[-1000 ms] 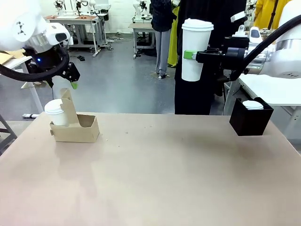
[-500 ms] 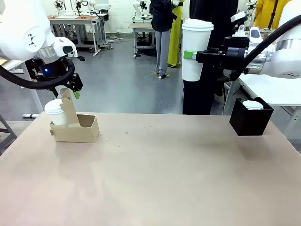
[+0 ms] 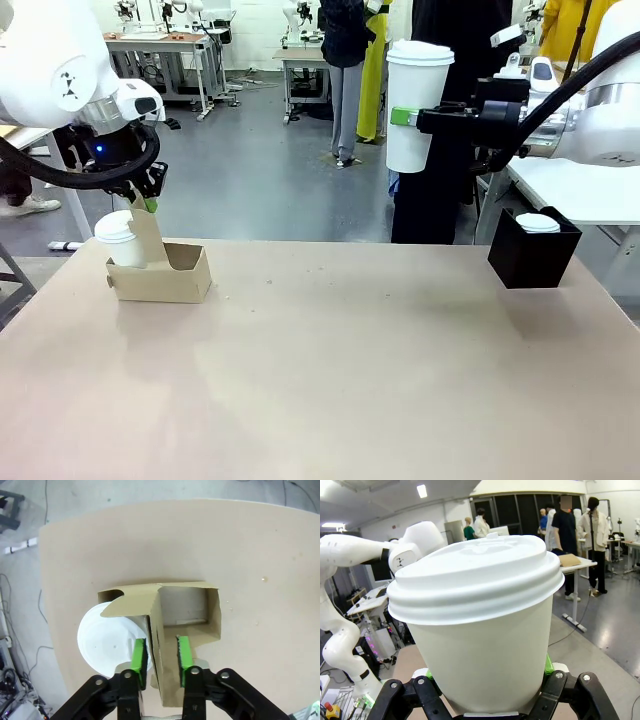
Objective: Pour a drink into a cup and package it in a carrier.
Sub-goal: Position the Cup Carrier in the center of the table.
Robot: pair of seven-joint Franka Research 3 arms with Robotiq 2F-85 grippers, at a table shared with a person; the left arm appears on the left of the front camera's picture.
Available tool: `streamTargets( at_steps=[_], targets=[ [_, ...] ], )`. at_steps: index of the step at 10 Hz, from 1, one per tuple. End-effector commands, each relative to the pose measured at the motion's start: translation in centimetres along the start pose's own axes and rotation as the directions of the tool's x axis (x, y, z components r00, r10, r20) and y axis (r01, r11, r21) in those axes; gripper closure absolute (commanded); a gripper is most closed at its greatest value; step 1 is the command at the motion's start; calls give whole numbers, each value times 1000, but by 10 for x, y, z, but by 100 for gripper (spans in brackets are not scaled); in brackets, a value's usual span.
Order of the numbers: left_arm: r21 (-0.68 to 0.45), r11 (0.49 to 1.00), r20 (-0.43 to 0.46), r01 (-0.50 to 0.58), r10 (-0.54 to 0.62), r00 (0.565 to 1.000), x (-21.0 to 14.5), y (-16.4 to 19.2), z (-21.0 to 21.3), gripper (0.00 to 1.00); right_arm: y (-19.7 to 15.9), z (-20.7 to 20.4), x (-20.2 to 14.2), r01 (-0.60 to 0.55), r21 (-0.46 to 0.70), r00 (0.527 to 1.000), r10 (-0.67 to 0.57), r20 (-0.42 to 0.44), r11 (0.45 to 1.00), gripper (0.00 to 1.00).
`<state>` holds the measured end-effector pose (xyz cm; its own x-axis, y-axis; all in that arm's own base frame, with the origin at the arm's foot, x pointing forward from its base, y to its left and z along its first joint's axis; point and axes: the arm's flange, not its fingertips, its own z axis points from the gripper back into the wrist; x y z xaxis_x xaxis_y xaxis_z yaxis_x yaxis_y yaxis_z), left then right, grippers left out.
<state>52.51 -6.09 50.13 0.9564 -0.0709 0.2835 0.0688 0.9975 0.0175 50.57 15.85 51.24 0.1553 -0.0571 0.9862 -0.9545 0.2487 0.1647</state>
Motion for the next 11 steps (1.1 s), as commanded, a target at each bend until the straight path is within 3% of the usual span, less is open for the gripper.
streamTargets(
  at_steps=[1, 5, 6, 9, 11],
  targets=[
    [39, 999, 2, -20, 20, 1000, 1, -3, 5, 100, 0, -3, 5, -9, -10, 1000, 9, -3, 1000, 19],
    [62, 997, 39, -40, 37, 999, 4, -2, 6, 100, 0, -3, 5, -9, -10, 1000, 9, -3, 1000, 19],
    [18, 1000, 3, -2, 2, 1000, 0, 0, 1, 100, 0, -3, 5, -9, -10, 1000, 9, -3, 1000, 19],
    [25, 1000, 6, -7, 7, 1000, 0, 0, 0, 98, 0, -3, 5, -9, -10, 1000, 9, -3, 1000, 19],
    [-20, 997, 34, -81, 82, 996, -4, -5, 25, 98, 0, -3, 5, -9, -10, 1000, 9, -3, 1000, 19]
  ],
)
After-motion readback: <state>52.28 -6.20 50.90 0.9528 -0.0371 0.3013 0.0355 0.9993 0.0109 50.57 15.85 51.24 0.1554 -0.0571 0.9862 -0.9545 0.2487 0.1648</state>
